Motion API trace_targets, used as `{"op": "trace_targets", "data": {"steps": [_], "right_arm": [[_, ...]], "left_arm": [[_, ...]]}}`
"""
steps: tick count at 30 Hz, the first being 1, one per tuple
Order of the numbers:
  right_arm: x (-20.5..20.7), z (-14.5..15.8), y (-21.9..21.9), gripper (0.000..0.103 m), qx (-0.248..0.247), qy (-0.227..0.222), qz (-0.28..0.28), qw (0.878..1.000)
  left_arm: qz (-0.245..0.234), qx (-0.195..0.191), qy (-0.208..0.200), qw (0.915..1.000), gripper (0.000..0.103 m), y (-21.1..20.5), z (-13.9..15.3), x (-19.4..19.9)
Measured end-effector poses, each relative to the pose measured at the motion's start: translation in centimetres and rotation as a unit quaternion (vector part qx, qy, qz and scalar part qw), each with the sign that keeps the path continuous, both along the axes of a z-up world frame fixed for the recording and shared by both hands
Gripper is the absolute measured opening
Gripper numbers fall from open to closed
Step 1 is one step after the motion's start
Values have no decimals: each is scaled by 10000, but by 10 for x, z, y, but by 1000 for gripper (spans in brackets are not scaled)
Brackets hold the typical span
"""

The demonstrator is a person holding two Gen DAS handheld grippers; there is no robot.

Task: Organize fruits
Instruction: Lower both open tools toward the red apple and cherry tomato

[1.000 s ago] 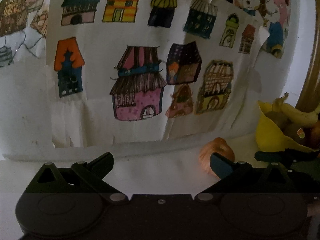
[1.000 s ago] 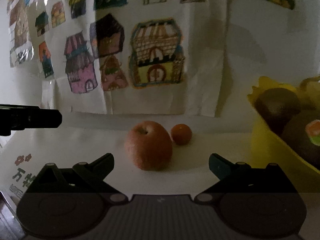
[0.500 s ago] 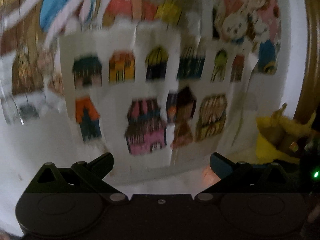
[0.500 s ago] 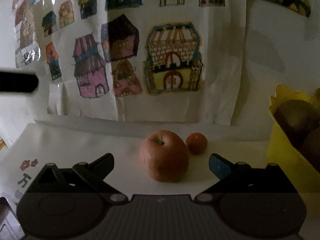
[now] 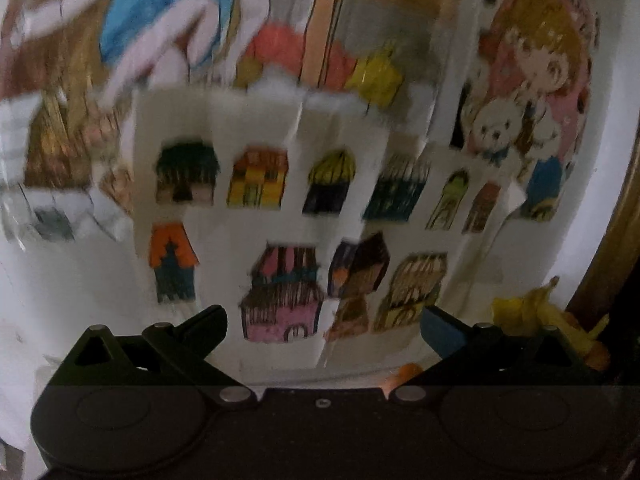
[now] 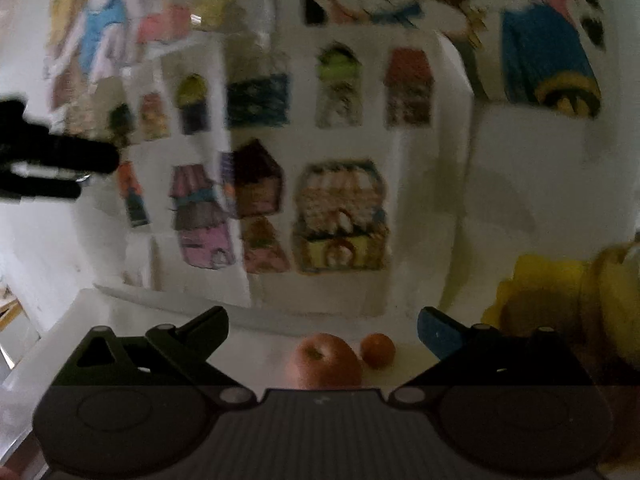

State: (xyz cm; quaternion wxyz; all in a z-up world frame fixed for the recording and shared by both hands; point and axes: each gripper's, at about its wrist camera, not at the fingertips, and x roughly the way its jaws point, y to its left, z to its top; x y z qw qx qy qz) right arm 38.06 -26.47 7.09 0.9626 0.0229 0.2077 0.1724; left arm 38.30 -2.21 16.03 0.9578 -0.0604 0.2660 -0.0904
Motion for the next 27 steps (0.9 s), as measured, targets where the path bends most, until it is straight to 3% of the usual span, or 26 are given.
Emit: {"op": "trace_targets", "data": {"steps": [5,12,17,22,27], "right_arm": [[27,-18,-9,103,234,462,-49,9986],[34,-23,1,103,53,328,-99,9994],[39,-19,14,103,-241,208,-121,9994],[56,-10,16,103,-56,729,-101,9973],[68,-7,30,102,-349,1025,-239,9938]], "left_arm": [[-206,-89,161,9996,102,2,-39,15],[-342,-281,186,9988,102,13,-76,21],[-553,42,51,9985,102,12,-90,13],[-1131,290,116,9931,102,-7,-105,11],[-1694,356,206,9847,102,-33,-120,18]]}}
